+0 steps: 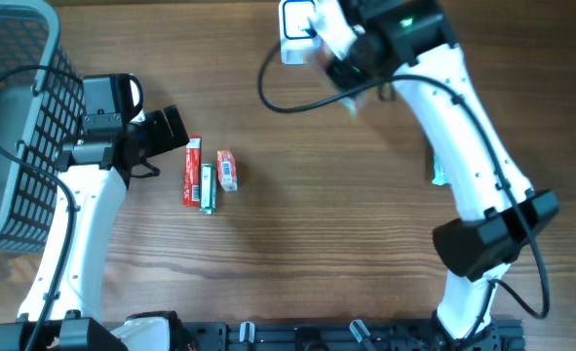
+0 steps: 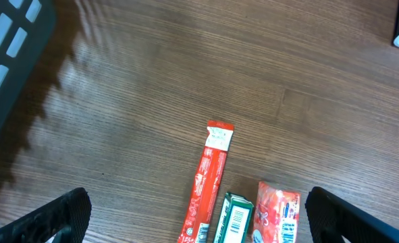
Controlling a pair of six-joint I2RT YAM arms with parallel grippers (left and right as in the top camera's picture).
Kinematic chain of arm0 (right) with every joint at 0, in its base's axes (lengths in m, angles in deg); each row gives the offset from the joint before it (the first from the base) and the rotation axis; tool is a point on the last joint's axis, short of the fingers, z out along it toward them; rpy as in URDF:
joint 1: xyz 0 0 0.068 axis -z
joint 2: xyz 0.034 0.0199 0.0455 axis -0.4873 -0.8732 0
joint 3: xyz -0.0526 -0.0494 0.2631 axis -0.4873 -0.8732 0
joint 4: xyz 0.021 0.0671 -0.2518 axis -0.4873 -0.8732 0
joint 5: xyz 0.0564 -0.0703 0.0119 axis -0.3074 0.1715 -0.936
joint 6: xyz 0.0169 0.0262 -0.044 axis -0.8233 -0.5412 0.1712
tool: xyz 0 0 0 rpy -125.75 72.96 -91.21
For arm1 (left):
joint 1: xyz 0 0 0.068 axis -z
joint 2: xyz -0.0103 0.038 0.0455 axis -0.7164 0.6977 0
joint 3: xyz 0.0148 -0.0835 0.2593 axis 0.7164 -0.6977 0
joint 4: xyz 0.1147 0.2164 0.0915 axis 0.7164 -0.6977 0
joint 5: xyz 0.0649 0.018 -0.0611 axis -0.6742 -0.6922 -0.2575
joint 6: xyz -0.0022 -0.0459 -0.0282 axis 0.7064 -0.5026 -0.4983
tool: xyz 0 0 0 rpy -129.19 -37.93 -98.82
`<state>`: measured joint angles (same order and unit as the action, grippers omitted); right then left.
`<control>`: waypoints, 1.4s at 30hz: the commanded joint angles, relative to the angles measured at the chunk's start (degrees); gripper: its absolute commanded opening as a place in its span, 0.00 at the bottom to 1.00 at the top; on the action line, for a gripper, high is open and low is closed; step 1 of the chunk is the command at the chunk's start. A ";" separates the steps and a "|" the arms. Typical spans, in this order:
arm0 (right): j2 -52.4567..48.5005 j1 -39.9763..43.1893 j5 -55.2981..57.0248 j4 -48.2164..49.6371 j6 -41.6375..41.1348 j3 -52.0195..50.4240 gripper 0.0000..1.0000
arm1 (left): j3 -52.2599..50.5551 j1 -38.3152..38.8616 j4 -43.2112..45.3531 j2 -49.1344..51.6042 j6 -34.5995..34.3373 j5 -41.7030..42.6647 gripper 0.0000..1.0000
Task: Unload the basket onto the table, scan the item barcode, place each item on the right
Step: 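Lower the bag onto the table's right side and release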
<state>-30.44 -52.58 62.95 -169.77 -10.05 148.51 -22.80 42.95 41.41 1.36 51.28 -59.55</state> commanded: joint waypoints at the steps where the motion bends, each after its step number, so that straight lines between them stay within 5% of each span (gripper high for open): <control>1: -2.62 4.15 -9.84 -4.24 -2.21 -5.11 0.04 | -0.04 -0.26 0.15 -0.20 0.92 -0.57 1.00; 9: -2.62 9.14 -3.58 6.34 -11.69 -27.98 0.06 | -0.04 -0.26 0.13 -0.20 0.92 -0.57 1.00; 11: -2.62 9.77 0.24 8.74 -12.31 -31.95 0.31 | -0.04 -0.26 0.13 -0.20 0.92 -0.57 1.00; 14: -2.62 10.21 5.18 9.84 -13.73 -34.34 1.00 | -0.04 -0.26 0.13 -0.20 0.92 -0.57 1.00; 15: -2.62 10.21 6.21 9.90 -13.73 -34.34 1.00 | -0.04 -0.26 0.15 -0.20 0.92 -0.57 1.00; 18: -2.47 10.10 6.75 10.73 -13.99 -33.05 1.00 | -0.04 -0.26 0.15 -0.20 0.92 -0.57 1.00; 23: -0.22 9.31 6.75 18.58 -26.62 -30.36 1.00 | -0.04 -0.26 0.13 -0.20 0.92 -0.57 1.00; 29: -0.13 8.31 -17.90 28.94 -27.08 -31.26 1.00 | -0.04 -0.26 0.15 -0.20 0.92 -0.57 1.00; 30: -0.13 8.26 -19.08 29.07 -27.32 -31.91 0.61 | -0.04 -0.26 0.15 -0.20 0.92 -0.57 1.00; 31: -0.13 8.24 -18.43 29.18 -28.59 -32.65 0.39 | -0.04 -0.26 0.13 -0.20 0.92 -0.57 1.00; 33: -0.13 8.22 -16.37 29.18 -32.20 -34.62 0.09 | -0.04 -0.26 0.15 -0.20 0.92 -0.57 1.00; 38: -0.13 8.22 -14.97 37.00 -36.70 -45.27 0.09 | -0.04 -0.26 0.15 -0.20 0.92 -0.57 1.00; 42: -0.02 8.96 -7.39 31.76 -36.65 -47.56 0.09 | -0.04 -0.26 0.15 -0.20 0.92 -0.57 1.00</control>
<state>-31.62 -44.30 49.37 -134.84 -45.00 101.91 -22.80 42.95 41.44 1.36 51.28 -59.58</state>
